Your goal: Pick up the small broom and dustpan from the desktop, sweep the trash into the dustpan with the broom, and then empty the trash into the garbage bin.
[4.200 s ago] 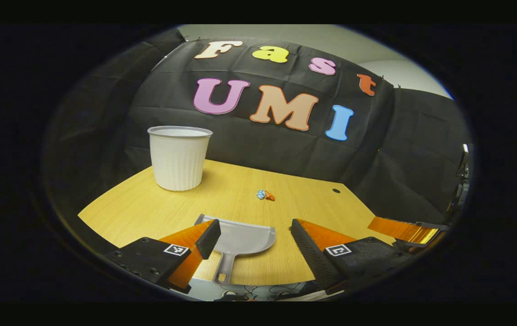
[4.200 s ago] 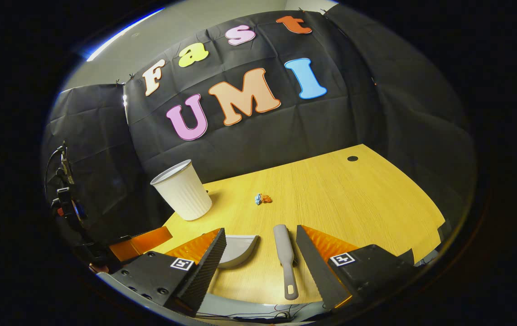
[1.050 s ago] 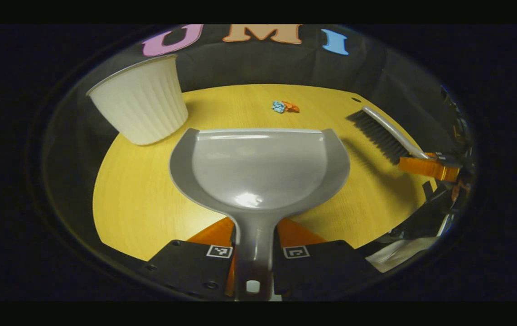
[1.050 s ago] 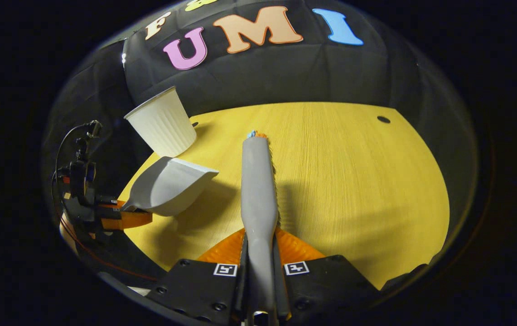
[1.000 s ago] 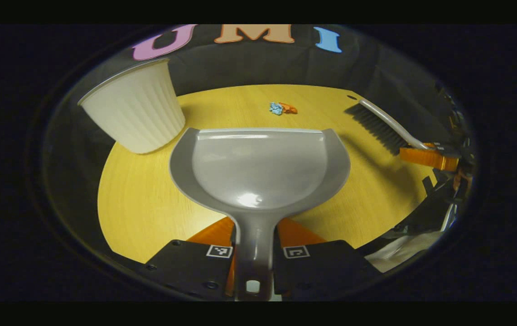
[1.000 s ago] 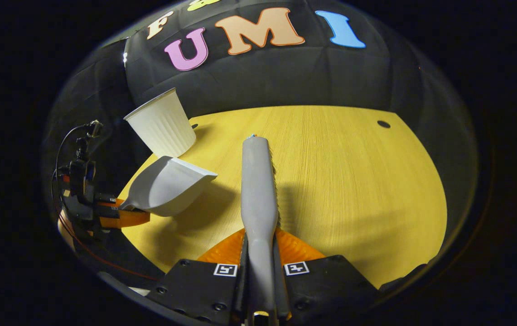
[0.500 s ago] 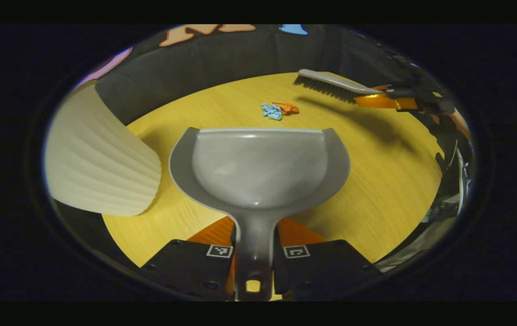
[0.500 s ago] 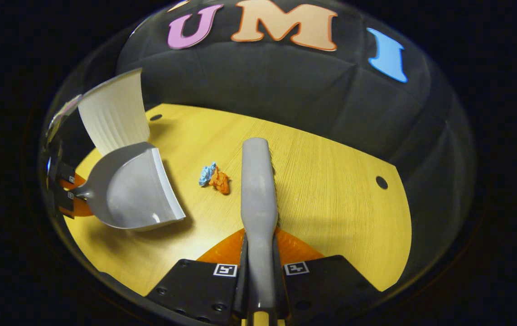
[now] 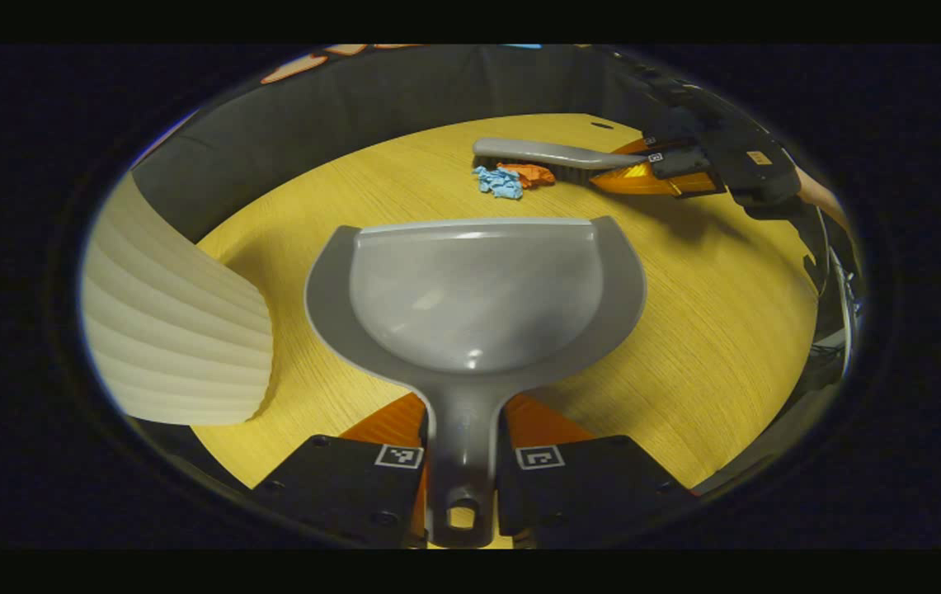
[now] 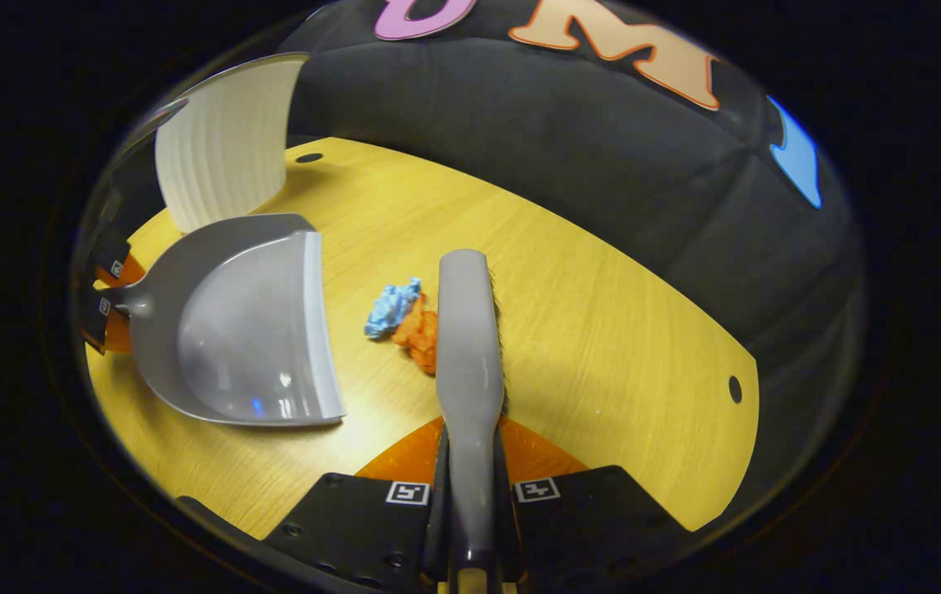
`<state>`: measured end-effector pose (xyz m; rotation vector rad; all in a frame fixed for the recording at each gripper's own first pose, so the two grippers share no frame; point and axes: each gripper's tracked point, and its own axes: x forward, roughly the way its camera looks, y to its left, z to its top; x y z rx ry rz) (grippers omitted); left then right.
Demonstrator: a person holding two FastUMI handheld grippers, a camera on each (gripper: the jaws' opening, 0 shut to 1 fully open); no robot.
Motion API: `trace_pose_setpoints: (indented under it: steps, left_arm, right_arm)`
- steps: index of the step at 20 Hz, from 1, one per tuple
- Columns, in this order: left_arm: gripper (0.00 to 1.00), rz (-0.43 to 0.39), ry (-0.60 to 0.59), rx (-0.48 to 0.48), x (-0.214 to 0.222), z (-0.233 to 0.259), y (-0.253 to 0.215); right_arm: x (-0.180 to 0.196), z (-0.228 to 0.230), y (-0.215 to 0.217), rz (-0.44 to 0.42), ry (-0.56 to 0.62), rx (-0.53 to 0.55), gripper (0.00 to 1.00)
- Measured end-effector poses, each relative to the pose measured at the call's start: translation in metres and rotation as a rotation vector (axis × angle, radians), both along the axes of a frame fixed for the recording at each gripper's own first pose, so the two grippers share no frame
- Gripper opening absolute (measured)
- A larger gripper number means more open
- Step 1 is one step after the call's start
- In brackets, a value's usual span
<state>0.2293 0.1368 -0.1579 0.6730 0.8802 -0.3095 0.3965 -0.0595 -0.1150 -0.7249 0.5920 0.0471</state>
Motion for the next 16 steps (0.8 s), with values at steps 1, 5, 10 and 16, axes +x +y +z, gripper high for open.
trace_pose_setpoints:
  steps: [1,5,10,16]
  left_arm:
    - [0.27,-0.003,-0.002,-0.001,-0.002,0.001,0.0]
    - [0.26,0.011,-0.012,-0.011,0.0,0.0,0.001]
    - [0.27,0.058,-0.058,-0.097,0.002,-0.007,-0.002]
    - [0.27,0.108,-0.115,-0.169,0.0,0.0,-0.014]
  right_arm:
    - [-0.007,0.0,0.01,0.047,0.03,-0.021,0.22]
    - [-0.034,0.023,0.05,0.225,0.138,-0.08,0.22]
    - [-0.056,0.084,0.059,0.219,0.071,-0.036,0.22]
    - [-0.097,0.178,0.02,0.098,-0.177,0.082,0.23]
